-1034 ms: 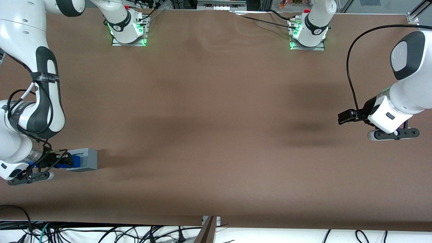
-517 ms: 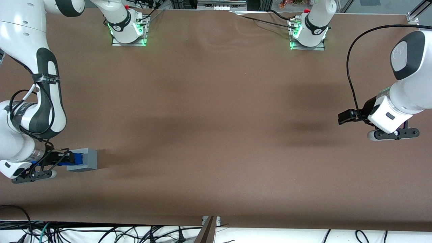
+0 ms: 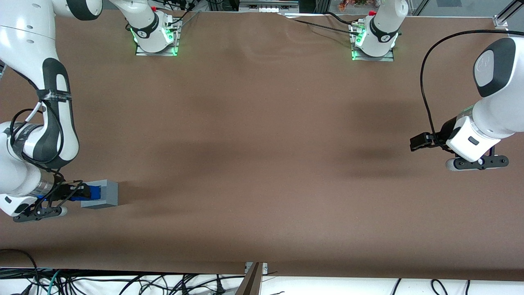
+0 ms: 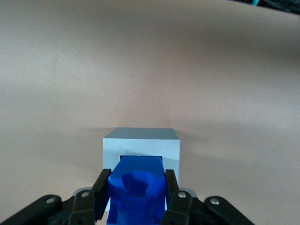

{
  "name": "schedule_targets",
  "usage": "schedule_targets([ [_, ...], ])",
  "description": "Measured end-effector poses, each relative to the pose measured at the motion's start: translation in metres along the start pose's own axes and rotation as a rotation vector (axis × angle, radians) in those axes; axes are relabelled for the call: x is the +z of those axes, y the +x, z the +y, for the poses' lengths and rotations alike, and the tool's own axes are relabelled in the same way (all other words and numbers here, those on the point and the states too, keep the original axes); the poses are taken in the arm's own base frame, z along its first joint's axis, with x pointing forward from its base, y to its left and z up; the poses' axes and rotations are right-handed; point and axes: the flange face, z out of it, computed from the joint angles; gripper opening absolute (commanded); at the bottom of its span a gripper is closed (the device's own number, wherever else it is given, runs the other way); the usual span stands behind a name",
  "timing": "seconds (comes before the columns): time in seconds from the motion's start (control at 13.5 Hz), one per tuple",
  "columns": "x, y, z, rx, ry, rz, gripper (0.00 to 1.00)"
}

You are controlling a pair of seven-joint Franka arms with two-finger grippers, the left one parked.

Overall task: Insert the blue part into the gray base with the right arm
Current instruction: 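Lower the blue part into the gray base's recess, pressing down, then open the right gripper and raise it away from the base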

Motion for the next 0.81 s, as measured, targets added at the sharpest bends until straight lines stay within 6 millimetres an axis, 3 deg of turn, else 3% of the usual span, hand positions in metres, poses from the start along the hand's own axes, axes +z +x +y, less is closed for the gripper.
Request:
schedule_targets([
  [0.3, 0.0067, -0.0011, 0.0, 0.002, 0.002, -0.002, 0.4],
  [0.44, 0.0069, -0.0004, 0.0004, 0.002, -0.002, 0.008, 1.0],
  [0.81, 0.0069, 0.0027, 0.0014, 0.002, -0.012, 0.036, 1.0],
])
